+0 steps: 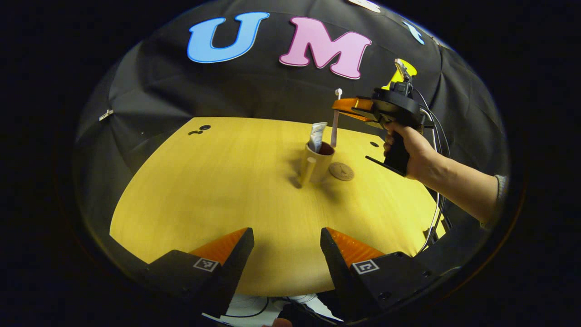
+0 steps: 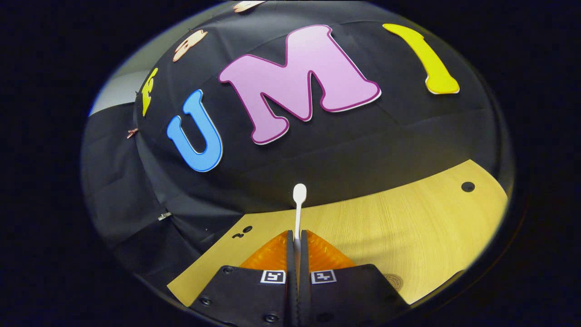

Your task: Put the toothbrush and toothpaste on the desktop into the cup, then pick up the cup and place it on the coaster on the desktop.

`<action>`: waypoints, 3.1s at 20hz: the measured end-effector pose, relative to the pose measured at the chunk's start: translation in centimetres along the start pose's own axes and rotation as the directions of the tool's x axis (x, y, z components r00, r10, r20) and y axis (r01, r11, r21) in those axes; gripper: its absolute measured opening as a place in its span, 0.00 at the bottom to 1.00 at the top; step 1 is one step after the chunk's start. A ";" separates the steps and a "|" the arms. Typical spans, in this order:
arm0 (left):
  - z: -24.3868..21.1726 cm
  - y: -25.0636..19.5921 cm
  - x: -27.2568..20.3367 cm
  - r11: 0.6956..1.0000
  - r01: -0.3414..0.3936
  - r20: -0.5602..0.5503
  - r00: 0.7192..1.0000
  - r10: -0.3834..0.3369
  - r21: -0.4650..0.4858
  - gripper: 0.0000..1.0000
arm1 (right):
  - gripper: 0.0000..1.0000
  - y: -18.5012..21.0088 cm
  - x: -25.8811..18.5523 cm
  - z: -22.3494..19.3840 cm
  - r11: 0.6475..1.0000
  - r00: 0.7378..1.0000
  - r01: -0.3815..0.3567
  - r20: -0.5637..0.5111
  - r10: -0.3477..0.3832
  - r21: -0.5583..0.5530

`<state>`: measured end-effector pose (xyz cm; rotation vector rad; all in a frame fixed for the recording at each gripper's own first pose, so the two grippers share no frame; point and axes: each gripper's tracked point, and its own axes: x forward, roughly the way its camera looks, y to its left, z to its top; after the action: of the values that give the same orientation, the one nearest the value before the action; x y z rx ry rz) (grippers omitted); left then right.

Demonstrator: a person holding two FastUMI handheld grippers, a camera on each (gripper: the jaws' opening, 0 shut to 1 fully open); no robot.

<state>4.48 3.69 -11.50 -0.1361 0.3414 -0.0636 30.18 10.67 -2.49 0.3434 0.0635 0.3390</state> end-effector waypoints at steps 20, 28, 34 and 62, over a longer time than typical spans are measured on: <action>-0.1 0.6 -2.1 0.999 -0.043 0.020 0.999 0.043 -0.026 0.91 | 0.33 -4.1 -3.7 -7.2 0.995 0.988 0.104 -0.115 -0.104 0.001; 2.1 -3.1 2.7 0.999 0.013 -0.023 1.000 -0.012 0.036 0.91 | 0.63 -8.0 -12.1 -10.2 0.991 0.959 0.130 -0.252 -0.130 -0.017; 4.3 -5.1 8.4 0.987 0.059 -0.084 0.995 -0.047 0.150 0.91 | 0.82 -10.9 -18.1 -10.4 0.996 0.939 0.081 -0.332 -0.087 -0.031; 3.9 -8.0 24.6 0.906 0.263 -0.622 0.783 0.001 0.332 0.34 | 0.95 -20.6 -27.7 -11.4 0.990 0.898 0.127 -0.430 -0.092 0.053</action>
<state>28.57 -5.81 -14.84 0.2876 0.9664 -0.3263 9.19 -13.25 -20.07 0.3384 0.5282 0.2952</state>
